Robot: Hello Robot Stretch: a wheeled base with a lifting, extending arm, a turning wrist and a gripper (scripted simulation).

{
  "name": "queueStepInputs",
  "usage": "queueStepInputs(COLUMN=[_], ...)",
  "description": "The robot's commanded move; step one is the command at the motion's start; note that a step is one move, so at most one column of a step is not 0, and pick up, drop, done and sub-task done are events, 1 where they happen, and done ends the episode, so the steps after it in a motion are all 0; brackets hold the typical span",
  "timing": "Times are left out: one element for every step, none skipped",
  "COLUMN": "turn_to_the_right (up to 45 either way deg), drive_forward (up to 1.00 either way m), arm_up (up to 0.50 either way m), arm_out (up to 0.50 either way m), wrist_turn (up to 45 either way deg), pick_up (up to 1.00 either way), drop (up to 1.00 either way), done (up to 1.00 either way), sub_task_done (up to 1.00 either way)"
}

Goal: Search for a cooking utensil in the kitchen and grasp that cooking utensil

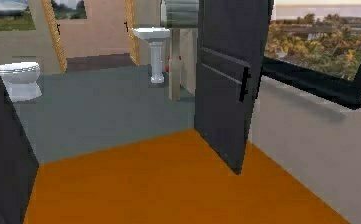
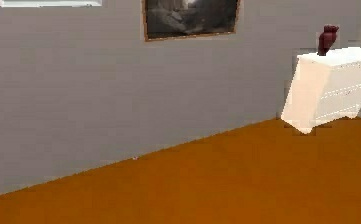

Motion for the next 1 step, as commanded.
queueStepInputs(turn_to_the_right=[-24.0], drive_forward=[0.00], arm_up=[0.00], arm_out=[0.00], wrist_turn=[0.0], pick_up=[0.00], drop=[0.00], done=[0.00], sub_task_done=[0.00])
